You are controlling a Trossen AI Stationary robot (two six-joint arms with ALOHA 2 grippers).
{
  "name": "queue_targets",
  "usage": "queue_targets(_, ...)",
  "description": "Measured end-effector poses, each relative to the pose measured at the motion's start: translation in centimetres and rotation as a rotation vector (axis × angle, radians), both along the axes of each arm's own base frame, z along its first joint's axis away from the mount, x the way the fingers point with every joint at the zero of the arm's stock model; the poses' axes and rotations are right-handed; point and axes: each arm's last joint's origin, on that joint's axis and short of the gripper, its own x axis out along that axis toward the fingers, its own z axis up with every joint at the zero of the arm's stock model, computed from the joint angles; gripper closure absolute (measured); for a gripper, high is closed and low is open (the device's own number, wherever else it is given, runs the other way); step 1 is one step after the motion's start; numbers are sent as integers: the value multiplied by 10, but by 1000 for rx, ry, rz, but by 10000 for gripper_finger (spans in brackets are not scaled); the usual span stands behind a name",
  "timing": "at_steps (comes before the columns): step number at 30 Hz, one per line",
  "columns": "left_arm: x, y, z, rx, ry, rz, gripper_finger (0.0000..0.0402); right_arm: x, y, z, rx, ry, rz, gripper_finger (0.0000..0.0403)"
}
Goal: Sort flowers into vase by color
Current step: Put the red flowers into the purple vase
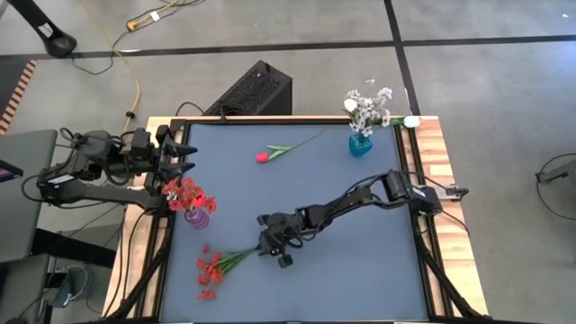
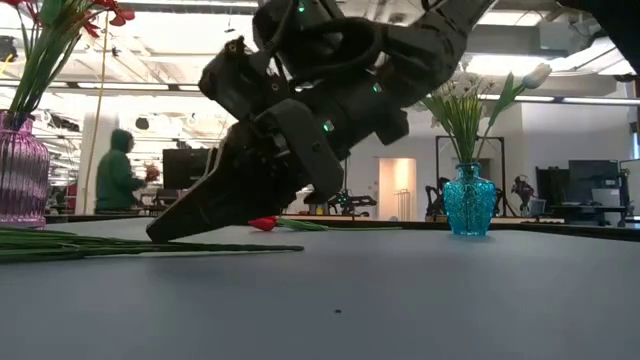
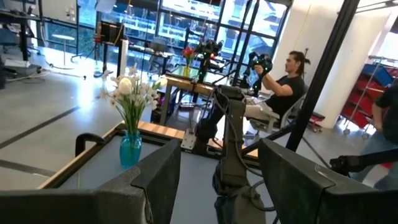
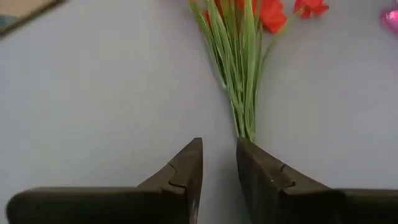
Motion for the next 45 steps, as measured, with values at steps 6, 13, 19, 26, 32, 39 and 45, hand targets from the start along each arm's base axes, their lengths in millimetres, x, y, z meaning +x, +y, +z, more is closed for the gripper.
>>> queue_targets(6, 0, 0, -1, 2, 13, 0, 198, 0, -6, 0, -9, 35, -16, 231)
queue_targets(13, 0, 0, -2, 2, 20, -3, 198, 0, -7, 16, -7, 9, -15, 187)
queue_targets(19, 0, 0, -4, 2, 43, -3, 198, 1, -19, 27, -4, -12, -36, 183)
queue_targets(26, 0, 0, -5, 1, 56, -3, 198, 2, -33, 12, -13, 42, -65, 193)
queue_targets(32, 0, 0, -5, 6, 55, -2, 198, 2, -30, 3, -27, 52, -51, 206)
queue_targets(39, 0, 0, -5, 0, 54, 0, 198, 8, -29, -20, -13, 87, -60, 249)
queue_targets(45, 0, 0, -5, -4, 54, 0, 198, 9, -29, -23, -1, 137, -79, 353)
